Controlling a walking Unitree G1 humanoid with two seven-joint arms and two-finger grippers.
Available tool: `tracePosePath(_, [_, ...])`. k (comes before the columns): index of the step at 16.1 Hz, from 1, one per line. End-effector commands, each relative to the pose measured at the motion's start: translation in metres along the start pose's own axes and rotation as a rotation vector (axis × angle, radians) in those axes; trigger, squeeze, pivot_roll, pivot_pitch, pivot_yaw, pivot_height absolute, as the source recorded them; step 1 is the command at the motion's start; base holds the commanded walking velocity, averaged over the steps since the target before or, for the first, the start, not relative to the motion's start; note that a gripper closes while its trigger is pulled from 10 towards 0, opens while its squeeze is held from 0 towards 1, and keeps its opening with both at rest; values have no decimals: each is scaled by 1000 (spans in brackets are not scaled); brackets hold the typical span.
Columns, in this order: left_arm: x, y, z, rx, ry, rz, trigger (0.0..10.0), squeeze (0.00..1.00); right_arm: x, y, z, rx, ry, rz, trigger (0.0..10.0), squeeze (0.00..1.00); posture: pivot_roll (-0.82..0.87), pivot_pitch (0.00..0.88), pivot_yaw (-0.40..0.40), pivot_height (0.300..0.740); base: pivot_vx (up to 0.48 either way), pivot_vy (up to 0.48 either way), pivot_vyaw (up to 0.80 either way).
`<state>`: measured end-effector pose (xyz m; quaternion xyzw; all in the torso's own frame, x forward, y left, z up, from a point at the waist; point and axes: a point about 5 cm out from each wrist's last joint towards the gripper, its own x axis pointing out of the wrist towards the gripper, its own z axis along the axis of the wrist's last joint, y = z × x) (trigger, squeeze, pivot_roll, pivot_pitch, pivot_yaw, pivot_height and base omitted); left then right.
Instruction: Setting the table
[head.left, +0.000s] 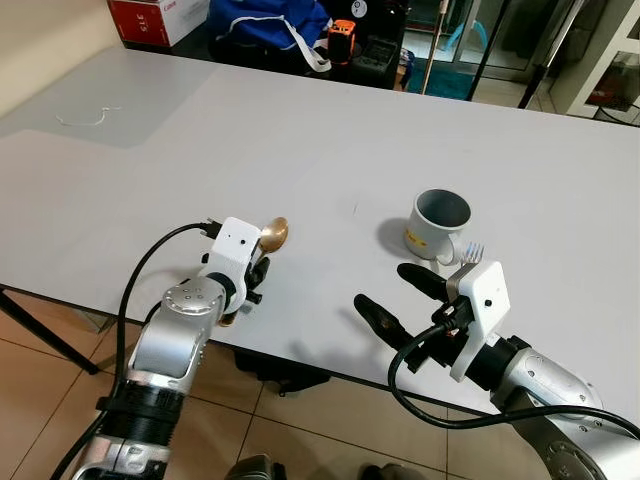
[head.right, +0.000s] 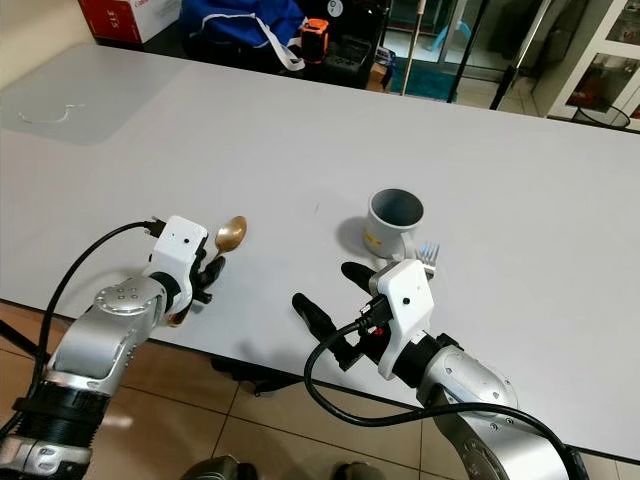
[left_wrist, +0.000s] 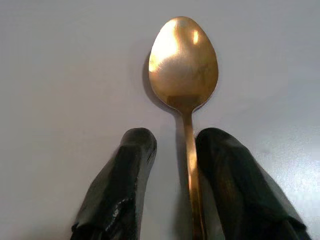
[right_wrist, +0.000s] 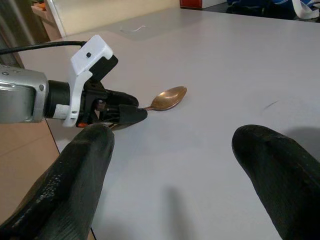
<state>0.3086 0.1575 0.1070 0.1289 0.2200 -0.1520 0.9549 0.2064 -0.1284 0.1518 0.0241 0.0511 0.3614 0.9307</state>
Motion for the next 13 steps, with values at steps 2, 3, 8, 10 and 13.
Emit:
tracePosePath(2, [-7, 2, 2, 25, 9, 8, 10000, 514, -3, 1, 3, -3, -3, 0, 10000, 0, 19, 64, 17, 740, 0, 0, 0])
tracePosePath(3, [-20, 3, 24, -14, -71, 7, 10000, 0, -5, -2, 3, 7, -10, -11, 10000, 0, 24, 70, 11, 740, 0, 0, 0])
tracePosePath(8, [-42, -1, 65, -9, -267, -12, 10000, 0, 3, -29, 4, -23, -12, -199, 10000, 0, 24, 77, 5, 740, 0, 0, 0])
tracePosePath(10, [-44, -5, 62, 49, -258, -71, 10000, 0, 12, -40, 0, -49, 27, -241, 10000, 0, 30, 77, -5, 740, 0, 0, 0])
tracePosePath(13, [-67, -17, 48, 155, -207, -284, 10000, 0, 26, -55, -10, -111, 126, -254, 10000, 0, 41, 79, -22, 740, 0, 0, 0])
